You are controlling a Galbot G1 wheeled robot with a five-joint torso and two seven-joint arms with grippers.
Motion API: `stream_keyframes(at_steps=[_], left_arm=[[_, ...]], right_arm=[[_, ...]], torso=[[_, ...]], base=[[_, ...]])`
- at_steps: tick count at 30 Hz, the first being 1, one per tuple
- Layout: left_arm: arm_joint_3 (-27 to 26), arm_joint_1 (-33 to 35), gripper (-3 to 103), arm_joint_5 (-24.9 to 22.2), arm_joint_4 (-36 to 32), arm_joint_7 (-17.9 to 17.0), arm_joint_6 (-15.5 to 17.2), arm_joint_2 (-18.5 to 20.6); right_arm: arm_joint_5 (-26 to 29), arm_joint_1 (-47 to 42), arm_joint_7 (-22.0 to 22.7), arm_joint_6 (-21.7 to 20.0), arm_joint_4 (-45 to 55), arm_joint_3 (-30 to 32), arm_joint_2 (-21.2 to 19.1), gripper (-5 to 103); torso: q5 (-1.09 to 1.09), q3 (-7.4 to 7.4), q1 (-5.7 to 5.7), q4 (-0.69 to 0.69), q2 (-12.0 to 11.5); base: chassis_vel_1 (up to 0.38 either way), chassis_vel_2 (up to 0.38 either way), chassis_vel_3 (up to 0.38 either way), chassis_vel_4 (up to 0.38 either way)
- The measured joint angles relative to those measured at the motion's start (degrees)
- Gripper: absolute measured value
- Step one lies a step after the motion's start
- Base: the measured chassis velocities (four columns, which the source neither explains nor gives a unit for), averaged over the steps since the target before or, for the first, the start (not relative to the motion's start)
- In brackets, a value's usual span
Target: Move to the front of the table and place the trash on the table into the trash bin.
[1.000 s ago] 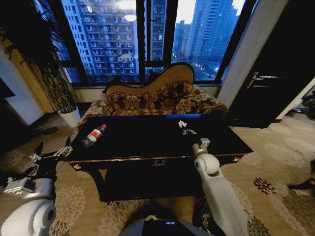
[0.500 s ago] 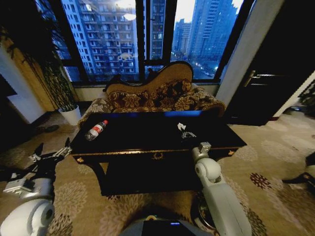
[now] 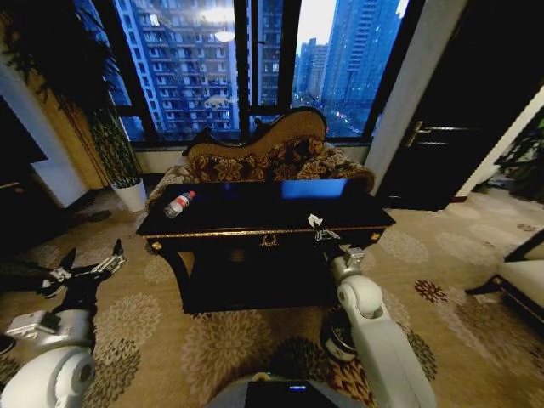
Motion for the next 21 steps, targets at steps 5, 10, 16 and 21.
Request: stream_keyframes(at_steps=[5,10,16,21], left_arm=[[-0.1,0.2,100,0.0,0.0,0.1,-0.1,-0.2],[-0.9,0.4,100,-0.2,0.3,0.4,-1.1,-0.3],[-1.2,0.3,100,-0.5,1.3,0.8,-1.5,-0.4],[-1.1,0.1,100,-0.2,2.0,1.0,-1.9,-0.7]], right_arm=[[-1.1,-0.9,0.0,0.2,-3.9,1.4,-0.3,1],[-1.5,-3.2,0.0,0.3,-11.1,6.3,-2.5,1],[-5.1,-4.2,0.0,0.5,-17.3,10.3,-4.6,1],[-11.1,-2.5,0.0,0.5,-25.9,11.1,-4.7,1]], torso=[[0.01,0.03,0.04,-0.01,0.0],[0.02,0.05,0.11,-0.02,-0.1],[0.0,0.01,0.04,-0.02,0.0],[0.0,0.02,0.04,-0.01,0.0]], base=[[0.01,-0.006,-0.005,0.02],[-0.005,0.003,0.007,-0.011],[0.0,0.0,0.0,0.0],[0.0,0.0,0.0,0.0]])
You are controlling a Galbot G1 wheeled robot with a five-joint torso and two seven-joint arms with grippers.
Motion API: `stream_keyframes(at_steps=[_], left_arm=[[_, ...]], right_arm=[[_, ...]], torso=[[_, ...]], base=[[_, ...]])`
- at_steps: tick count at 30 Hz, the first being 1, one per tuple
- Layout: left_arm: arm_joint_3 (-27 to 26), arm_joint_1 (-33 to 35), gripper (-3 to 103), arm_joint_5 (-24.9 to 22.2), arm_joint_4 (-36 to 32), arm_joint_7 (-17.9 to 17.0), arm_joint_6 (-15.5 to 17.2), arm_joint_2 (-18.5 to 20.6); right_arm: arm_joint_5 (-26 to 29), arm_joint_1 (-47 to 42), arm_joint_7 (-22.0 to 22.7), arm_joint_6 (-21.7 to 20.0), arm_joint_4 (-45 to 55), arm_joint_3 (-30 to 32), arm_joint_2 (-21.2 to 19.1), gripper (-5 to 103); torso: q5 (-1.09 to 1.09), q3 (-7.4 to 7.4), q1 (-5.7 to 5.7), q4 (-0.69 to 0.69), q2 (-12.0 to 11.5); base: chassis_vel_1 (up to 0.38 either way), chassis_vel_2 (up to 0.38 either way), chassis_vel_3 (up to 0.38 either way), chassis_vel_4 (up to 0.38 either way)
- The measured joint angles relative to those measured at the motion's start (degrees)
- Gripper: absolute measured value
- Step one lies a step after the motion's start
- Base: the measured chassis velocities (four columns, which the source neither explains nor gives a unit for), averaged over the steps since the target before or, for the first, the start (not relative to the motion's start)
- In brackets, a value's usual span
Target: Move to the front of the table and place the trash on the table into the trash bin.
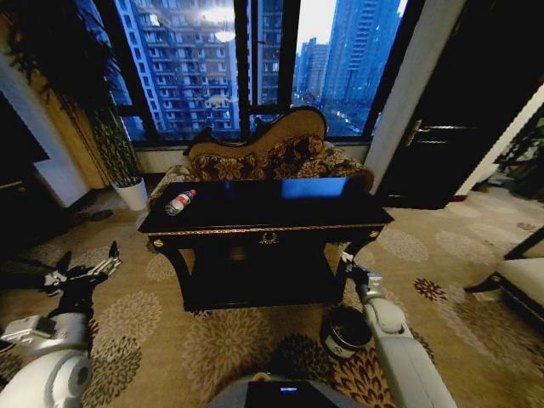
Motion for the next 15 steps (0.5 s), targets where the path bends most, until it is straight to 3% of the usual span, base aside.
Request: stream_keyframes(at_steps=[5,12,15], left_arm=[[-0.1,-0.3,100,0.0,0.0,0.0,0.0,-0.5],[-0.2,-0.2,100,0.0,0.4,0.0,-0.2,-0.7],[-0.2,-0.3,100,0.0,0.9,0.0,-0.4,-0.7]], right_arm=[[-8.0,3.8,0.0,0.0,-12.9,0.2,1.9,1],[-13.8,7.5,0.0,0.4,-26.5,0.9,2.9,1],[-17.1,8.7,0.0,2.5,-32.1,1.2,2.9,1]], torso=[[0.0,0.01,0.02,0.0,0.0],[0.01,0.01,0.02,0.0,0.0],[-0.01,0.01,0.02,-0.02,0.0]], base=[[0.0,0.0,0.0,0.0],[0.0,0.0,0.0,0.0],[0.0,0.0,0.0,0.0]])
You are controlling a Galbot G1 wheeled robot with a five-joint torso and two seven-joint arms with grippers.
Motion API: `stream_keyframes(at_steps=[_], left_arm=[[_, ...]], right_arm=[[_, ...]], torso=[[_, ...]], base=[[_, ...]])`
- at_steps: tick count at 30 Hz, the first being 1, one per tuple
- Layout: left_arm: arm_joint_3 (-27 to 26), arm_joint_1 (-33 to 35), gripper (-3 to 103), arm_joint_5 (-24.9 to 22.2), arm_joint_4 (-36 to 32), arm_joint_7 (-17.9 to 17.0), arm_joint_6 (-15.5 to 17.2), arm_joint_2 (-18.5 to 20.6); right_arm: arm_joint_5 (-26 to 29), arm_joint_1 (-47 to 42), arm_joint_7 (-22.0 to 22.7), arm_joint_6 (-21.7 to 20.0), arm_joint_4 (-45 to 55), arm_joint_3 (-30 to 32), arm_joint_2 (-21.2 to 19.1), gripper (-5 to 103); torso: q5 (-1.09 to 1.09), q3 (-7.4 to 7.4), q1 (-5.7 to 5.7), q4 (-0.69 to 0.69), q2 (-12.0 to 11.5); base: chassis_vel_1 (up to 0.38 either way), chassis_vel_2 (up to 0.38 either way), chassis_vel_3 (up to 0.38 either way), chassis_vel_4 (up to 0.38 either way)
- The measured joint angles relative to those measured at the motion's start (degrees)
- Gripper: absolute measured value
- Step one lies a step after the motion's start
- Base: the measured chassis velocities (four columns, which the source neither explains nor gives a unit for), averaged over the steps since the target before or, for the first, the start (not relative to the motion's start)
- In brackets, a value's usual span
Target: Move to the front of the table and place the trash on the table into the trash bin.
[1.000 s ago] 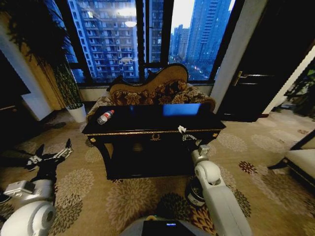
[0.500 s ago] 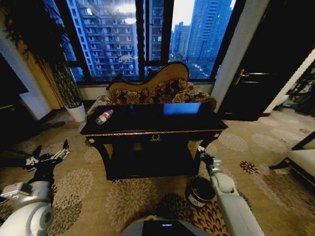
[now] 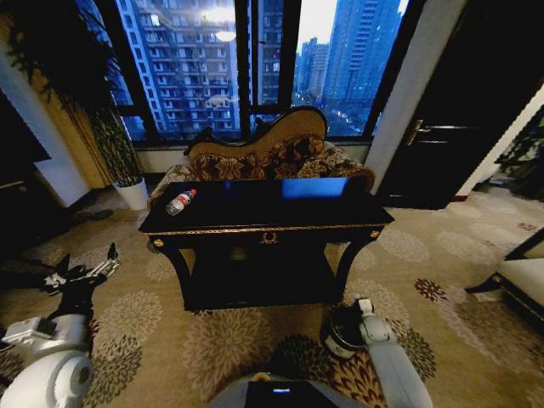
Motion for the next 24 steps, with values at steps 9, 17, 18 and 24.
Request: stream_keyframes(at_steps=[9,17,18,24], left_arm=[[0.6,-0.1,100,0.3,0.0,0.0,0.0,-0.1],[0.5,0.2,100,0.4,-0.5,0.0,0.0,0.0],[0.5,0.3,100,0.4,-0.5,0.0,0.0,0.0],[0.5,0.2,100,0.4,-0.5,0.0,-0.2,0.0]], right_arm=[[-2.5,0.6,0.0,-0.1,-2.8,0.0,0.0,19],[-3.9,1.0,0.0,-0.3,-2.9,0.5,-0.2,46],[-3.9,1.0,0.0,-0.3,-2.8,0.6,-0.3,52],[-1.7,-0.3,0.0,-0.4,0.9,1.1,-0.2,79]], torso=[[0.01,0.0,0.0,0.01,0.0],[0.0,0.0,0.0,0.01,0.0],[0.01,0.0,0.0,0.02,0.0],[0.01,0.0,0.0,0.01,0.0]], base=[[0.0,0.0,0.0,0.0],[0.0,0.0,0.0,0.0],[0.0,0.0,0.0,0.0],[0.0,0.0,0.0,0.0]])
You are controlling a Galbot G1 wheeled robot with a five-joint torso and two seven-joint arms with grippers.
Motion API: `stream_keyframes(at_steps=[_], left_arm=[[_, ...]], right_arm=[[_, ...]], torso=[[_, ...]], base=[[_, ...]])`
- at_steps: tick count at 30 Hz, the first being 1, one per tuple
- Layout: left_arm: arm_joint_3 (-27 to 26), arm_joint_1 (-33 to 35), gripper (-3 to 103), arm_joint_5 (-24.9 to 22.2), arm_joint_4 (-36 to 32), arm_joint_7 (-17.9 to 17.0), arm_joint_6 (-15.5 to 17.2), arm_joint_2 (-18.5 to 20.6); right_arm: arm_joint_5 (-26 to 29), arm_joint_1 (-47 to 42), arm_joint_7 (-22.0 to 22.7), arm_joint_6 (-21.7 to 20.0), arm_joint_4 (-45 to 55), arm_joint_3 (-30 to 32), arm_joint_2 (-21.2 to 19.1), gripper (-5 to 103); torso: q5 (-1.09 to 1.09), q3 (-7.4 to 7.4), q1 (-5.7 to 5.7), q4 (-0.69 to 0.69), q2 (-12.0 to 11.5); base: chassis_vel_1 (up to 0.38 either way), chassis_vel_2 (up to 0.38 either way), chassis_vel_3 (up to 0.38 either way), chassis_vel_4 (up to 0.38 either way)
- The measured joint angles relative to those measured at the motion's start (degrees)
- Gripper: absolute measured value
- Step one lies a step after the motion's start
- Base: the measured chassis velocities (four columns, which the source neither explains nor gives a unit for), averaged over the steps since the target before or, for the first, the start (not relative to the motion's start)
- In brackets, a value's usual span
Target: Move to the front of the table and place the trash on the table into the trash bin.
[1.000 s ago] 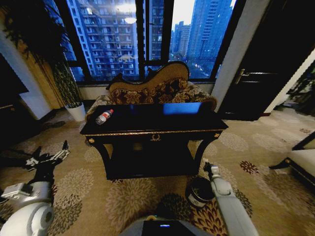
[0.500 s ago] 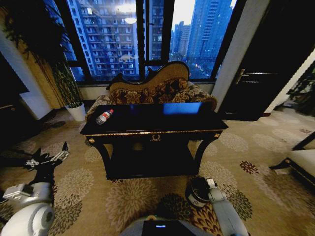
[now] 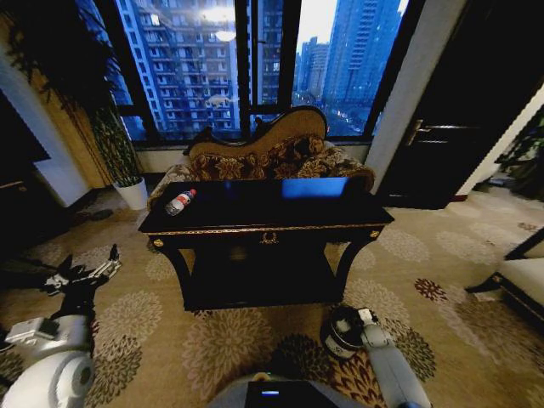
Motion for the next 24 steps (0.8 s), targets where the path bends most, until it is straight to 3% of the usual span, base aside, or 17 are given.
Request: stream_keyframes(at_steps=[4,5,10,11,18,20,21,24], left_arm=[[0.1,0.0,100,0.0,-0.1,0.0,0.0,-0.1],[0.3,-0.1,100,0.1,-0.2,0.0,0.0,-0.1],[0.8,-0.1,100,0.9,-0.7,0.0,0.2,-0.2],[0.9,-0.1,100,1.0,-1.0,0.0,0.2,-0.2],[0.6,0.1,100,1.2,-0.9,-0.1,0.3,-0.2],[0.6,0.0,100,1.2,-0.8,-0.1,0.3,-0.2],[0.6,0.0,100,1.2,-0.8,-0.1,0.3,-0.1],[0.8,0.1,100,1.3,-1.1,-0.1,0.3,-0.1]], right_arm=[[3.8,-1.0,0.0,0.0,4.2,-0.1,0.2,85],[8.1,-1.8,0.0,0.1,9.9,-0.5,0.6,95],[14.8,-2.4,0.0,1.6,19.6,-1.2,1.8,99],[18.3,-3.2,0.0,1.3,24.9,-1.3,2.2,100],[28.4,-7.7,0.0,-3.2,48.5,-2.1,2.0,100],[29.5,-8.0,0.0,-3.9,50.7,-2.5,1.9,100],[32.8,-8.9,0.0,-6.2,57.0,-4.2,1.9,100],[34.9,-9.5,0.0,-7.8,62.3,-6.9,2.3,100]], torso=[[0.0,0.0,0.0,-0.01,0.0],[0.0,0.0,0.0,-0.01,0.0],[0.0,0.0,0.0,0.03,0.0],[0.0,0.0,0.0,0.03,0.0],[-0.01,-0.01,0.0,-0.01,0.0],[-0.02,-0.01,0.0,0.0,0.0],[-0.02,-0.01,0.0,0.0,0.0],[-0.03,-0.01,-0.01,0.01,0.0]], base=[[0.0,0.0,0.0,0.0],[0.0,0.0,0.0,0.0],[0.0,0.0,0.0,0.0],[0.0,0.0,0.0,0.0],[0.0,0.0,0.0,0.0],[0.0,0.0,0.0,0.0],[0.0,0.0,0.0,0.0],[0.0,0.0,0.0,0.0]])
